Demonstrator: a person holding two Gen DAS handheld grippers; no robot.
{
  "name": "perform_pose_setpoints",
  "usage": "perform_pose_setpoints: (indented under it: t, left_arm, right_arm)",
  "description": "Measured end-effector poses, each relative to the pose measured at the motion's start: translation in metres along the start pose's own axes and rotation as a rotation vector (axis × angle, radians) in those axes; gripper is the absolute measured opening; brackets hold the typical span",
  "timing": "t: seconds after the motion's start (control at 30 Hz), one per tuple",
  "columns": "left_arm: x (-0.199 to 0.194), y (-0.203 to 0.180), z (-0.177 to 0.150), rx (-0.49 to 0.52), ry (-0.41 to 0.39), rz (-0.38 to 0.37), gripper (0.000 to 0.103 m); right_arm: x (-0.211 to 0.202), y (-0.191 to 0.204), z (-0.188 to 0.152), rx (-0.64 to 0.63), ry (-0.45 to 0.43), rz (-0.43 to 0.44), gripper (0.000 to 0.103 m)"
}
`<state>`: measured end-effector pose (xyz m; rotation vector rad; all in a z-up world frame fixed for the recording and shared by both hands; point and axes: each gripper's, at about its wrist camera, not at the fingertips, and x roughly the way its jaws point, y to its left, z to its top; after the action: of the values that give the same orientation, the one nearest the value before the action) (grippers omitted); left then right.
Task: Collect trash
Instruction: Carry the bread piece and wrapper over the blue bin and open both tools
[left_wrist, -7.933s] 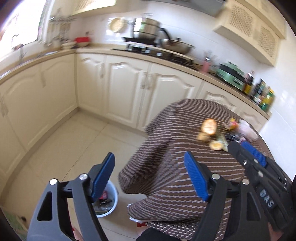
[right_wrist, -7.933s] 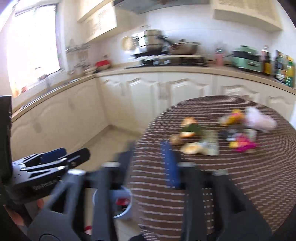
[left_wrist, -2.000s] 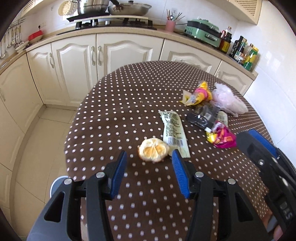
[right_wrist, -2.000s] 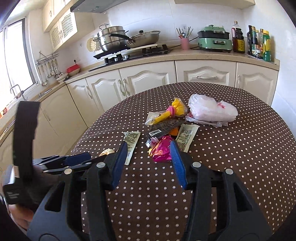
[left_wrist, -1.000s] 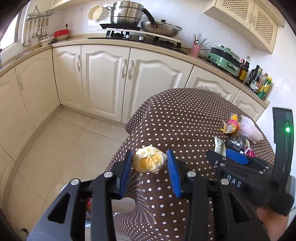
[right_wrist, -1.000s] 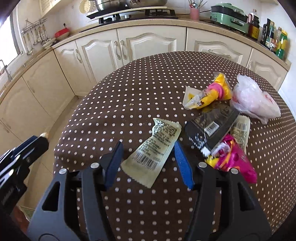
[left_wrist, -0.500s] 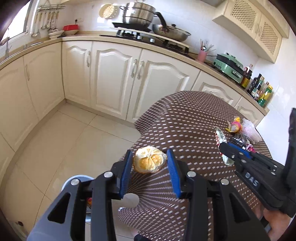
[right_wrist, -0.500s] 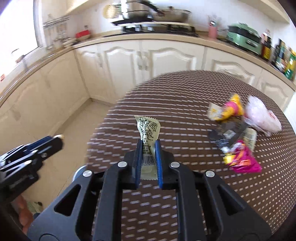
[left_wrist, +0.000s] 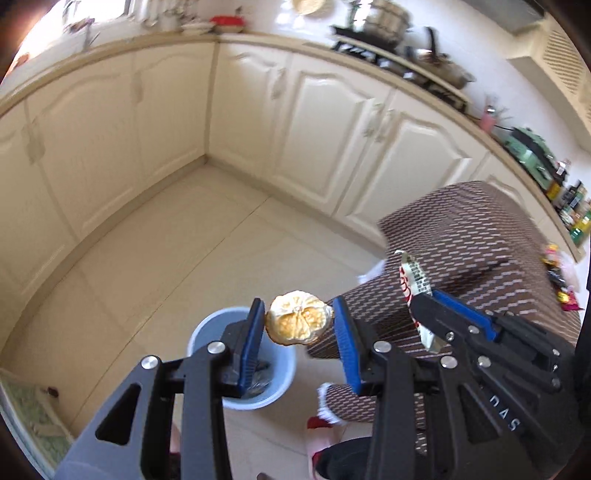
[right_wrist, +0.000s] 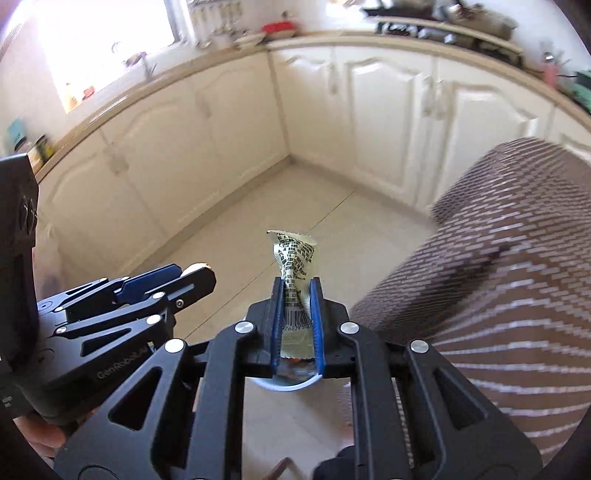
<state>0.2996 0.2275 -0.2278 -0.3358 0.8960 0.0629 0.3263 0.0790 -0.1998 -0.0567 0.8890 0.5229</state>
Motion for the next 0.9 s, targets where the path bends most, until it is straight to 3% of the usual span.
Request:
perform_pose_setpoints:
  t: [0.4, 0.47, 0.57, 0.9]
  left_arm:
    - [0.066, 0.058, -0.006, -0.086, 0.113, 0.036, 0.038]
    - [0.075, 0.061, -0.005, -0.094, 0.134, 0.032, 0.044]
    - [0.082, 0.064, -0.003, -0.097, 0.131, 0.059, 0.053]
    - [0.094, 0.08, -0.016, -0.127, 0.165, 0.078, 0.053]
  right_arm:
    - [0.08, 0.024, -0.003, 0.006, 0.091, 0.056, 0.014]
    - [0.087, 0.02, -0.001, 0.013, 0.102, 0.057, 0.014]
    - [0.096, 0.018, -0.001, 0.02, 0.115, 0.057, 0.014]
    - [0.121, 0.015, -0.008, 0.033, 0.165, 0.073, 0.014]
